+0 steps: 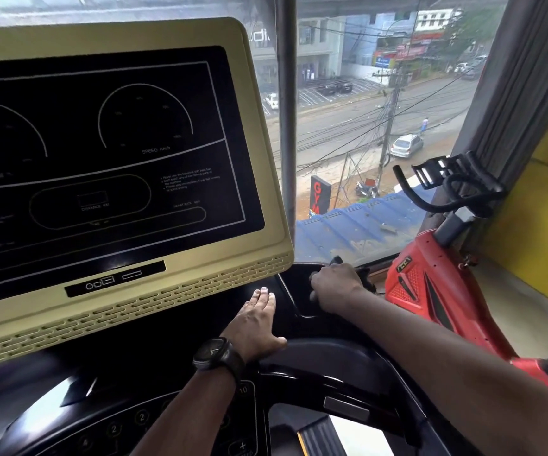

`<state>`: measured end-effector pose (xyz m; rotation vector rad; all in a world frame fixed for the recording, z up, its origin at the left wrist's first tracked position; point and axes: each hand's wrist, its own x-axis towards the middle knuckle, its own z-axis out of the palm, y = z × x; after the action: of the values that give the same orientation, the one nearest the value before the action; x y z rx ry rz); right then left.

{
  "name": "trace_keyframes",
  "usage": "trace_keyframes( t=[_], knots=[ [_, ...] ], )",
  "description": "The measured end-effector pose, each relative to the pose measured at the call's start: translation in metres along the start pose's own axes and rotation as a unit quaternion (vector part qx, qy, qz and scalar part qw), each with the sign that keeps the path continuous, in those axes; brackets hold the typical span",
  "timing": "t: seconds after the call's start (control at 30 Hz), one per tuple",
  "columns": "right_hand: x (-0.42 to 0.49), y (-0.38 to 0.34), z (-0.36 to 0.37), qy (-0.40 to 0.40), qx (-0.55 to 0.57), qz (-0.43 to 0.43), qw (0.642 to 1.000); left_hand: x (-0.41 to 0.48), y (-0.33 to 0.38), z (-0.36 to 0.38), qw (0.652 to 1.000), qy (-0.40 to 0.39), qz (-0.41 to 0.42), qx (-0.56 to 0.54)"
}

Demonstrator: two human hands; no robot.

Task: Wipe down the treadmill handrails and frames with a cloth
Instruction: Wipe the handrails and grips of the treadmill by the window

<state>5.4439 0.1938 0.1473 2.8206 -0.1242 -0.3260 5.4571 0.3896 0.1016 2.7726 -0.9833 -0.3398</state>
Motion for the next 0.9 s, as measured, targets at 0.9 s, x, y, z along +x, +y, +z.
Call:
trace_keyframes(
  t=[0.9],
  knots=[
    [0.019,-0.045,0.016,-0.045,0.524,0.093,0.845,0.002,-0.003,0.002,1.0,-0.008,-0.014,0.008]
  ],
)
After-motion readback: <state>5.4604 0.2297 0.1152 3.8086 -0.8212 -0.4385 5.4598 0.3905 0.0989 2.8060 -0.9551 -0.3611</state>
